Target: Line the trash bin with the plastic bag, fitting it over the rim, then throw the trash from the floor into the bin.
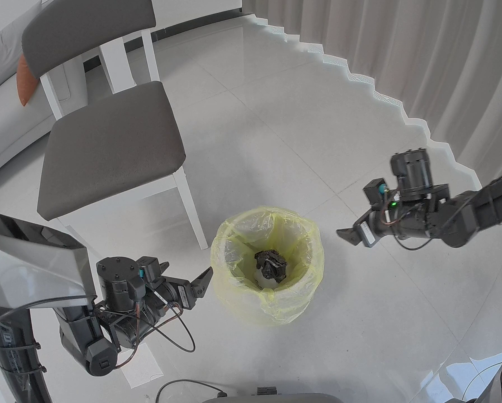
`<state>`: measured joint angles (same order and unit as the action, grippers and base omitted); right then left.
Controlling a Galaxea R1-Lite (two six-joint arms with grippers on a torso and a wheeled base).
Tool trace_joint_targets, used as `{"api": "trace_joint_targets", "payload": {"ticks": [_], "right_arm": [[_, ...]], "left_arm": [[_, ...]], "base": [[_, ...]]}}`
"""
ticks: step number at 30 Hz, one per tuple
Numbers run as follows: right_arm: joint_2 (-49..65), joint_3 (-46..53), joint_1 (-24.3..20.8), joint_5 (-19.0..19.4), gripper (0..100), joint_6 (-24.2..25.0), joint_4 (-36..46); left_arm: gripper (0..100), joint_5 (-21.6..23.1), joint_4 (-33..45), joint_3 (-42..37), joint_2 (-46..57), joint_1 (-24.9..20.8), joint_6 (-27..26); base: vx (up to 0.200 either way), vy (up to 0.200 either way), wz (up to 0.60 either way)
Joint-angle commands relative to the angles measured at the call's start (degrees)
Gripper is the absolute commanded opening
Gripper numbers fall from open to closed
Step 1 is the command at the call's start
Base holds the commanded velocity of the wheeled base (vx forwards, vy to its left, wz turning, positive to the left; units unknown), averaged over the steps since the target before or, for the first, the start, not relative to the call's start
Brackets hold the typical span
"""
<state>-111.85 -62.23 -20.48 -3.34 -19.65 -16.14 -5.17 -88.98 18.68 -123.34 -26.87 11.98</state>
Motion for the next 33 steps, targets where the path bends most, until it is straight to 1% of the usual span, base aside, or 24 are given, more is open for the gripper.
{"api": "trace_joint_targets", "payload": {"ticks": [1, 4, 5, 6, 8, 12, 15, 16, 20, 23, 28, 33], "right_arm": [[20.7, 14.7, 9.1, -0.5, 100, 0.5, -5.5], [27.7, 19.2, 12.8, -0.1, 100, 0.8, -5.8], [27.7, 19.2, 12.8, -0.1, 100, 0.8, -5.8], [31.7, 21.7, 14.8, 0.3, 100, 1.8, -5.8], [36.9, 25.1, 16.3, 0.3, 100, 4.2, -5.7], [46.1, 29.9, 17.3, 0.2, 100, 8.3, -5.3], [50.5, 31.9, 18.1, 0.1, 100, 9.3, -5.3], [54.5, 33.7, 18.9, 0.1, 100, 9.7, -5.2], [62.0, 36.7, 20.0, 0.1, 100, 11.4, -4.3], [67.4, 37.5, 20.0, 0.1, 100, 13.0, -1.2], [76.1, 36.9, 20.0, 0.2, 100, 15.8, 5.0], [83.2, 37.5, 20.4, 0.3, 100, 16.4, 9.8]], "left_arm": [[100, 1.7, -1.0, -1.0, 9.4, 0.5, -3.5], [100, 1.7, -1.0, -3.8, 13.0, 0.6, -4.2], [100, 1.7, -1.0, -3.8, 13.0, 0.6, -4.2], [100, 1.7, -1.0, -5.3, 15.0, 0.7, -4.2], [100, 1.7, -1.0, -7.4, 18.1, 2.3, -4.2], [100, 1.9, -1.0, -10.0, 24.0, 4.6, -4.2], [100, 1.9, -0.9, -10.9, 27.2, 5.6, -4.3], [100, 1.9, -0.7, -11.4, 29.8, 5.9, -4.7], [100, 1.9, 0.1, -13.5, 34.1, 6.3, -5.9], [100, 1.9, 0.6, -14.5, 37.1, 6.5, -6.4], [100, 2.0, 2.7, -14.6, 42.8, 8.2, -6.3], [100, 2.0, 5.5, -14.2, 48.5, 7.5, -6.4]], "base": [[0.0, 0.0, 0.0], [0.0, 0.0, 0.0], [0.0, 0.0, 0.0], [0.0, 0.0, 0.0], [0.0, 0.0, 0.0], [0.0, 0.0, 0.0], [0.0, 0.0, 0.0], [0.0, 0.0, 0.0], [0.0, 0.0, 0.0], [0.0, 0.0, 0.0], [0.0, 0.0, 0.0], [0.0, 0.0, 0.0]]}}
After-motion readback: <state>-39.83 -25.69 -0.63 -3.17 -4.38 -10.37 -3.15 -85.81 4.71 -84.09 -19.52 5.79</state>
